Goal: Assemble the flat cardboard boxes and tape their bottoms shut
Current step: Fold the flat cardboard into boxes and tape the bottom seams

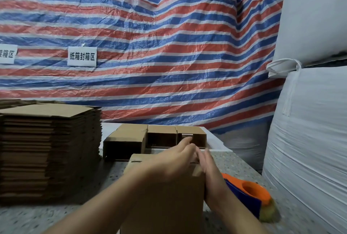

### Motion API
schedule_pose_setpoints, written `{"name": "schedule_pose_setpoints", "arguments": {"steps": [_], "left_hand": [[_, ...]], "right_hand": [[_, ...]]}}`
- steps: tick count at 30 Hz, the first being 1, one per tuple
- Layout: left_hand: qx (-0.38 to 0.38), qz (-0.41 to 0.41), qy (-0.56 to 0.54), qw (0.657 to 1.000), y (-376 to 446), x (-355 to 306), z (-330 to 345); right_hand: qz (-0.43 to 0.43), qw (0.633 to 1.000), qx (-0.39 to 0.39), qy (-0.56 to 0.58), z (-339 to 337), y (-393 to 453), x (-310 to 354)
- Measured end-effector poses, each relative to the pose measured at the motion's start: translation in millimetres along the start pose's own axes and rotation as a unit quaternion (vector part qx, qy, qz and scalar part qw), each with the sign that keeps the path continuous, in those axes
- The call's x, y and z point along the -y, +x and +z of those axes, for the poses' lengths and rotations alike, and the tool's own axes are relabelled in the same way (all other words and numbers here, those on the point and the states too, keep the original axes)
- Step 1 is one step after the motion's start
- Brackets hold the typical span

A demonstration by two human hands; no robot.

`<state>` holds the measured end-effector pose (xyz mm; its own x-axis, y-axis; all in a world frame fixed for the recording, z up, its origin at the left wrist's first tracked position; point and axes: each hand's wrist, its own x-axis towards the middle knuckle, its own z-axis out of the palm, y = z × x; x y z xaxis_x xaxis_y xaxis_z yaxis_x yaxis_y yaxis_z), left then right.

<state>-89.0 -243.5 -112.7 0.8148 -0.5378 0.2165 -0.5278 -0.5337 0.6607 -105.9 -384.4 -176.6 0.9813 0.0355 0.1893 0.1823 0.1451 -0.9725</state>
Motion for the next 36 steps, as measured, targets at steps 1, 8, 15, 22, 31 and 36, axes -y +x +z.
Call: {"name": "schedule_pose_setpoints", "arguments": {"steps": [1, 8, 15, 22, 31, 36], "left_hand": [[-0.008, 0.003, -0.011, 1.0, 1.0, 0.3, -0.4], [-0.207, 0.068, -0.083, 0.972, -5.2, -2.7, 2.0], [-0.452, 0.122, -0.115, 0.876, -64.5, 27.8, -36.7], [-0.303, -0.067, -0.203, 0.929, -101.8, 95.7, 8.0], [-0.238, -0.208, -0.268, 0.91, -24.5, 112.1, -30.5], [-0.148, -0.313, -0.327, 0.879, -16.3, 127.6, -15.2]], "right_hand": [[-0.005, 1.0, -0.007, 0.006, 1.0, -1.1, -3.9], [-0.006, 0.999, -0.021, 0.029, 0.5, -5.9, -9.8], [-0.003, 0.987, -0.065, -0.149, -7.7, -18.8, -9.4], [-0.068, 0.975, -0.072, -0.199, 5.5, -39.1, -26.3], [0.177, 0.937, -0.147, -0.263, -1.7, 64.6, 7.7], [0.241, 0.919, -0.166, -0.266, -8.4, 81.6, -21.4]]}}
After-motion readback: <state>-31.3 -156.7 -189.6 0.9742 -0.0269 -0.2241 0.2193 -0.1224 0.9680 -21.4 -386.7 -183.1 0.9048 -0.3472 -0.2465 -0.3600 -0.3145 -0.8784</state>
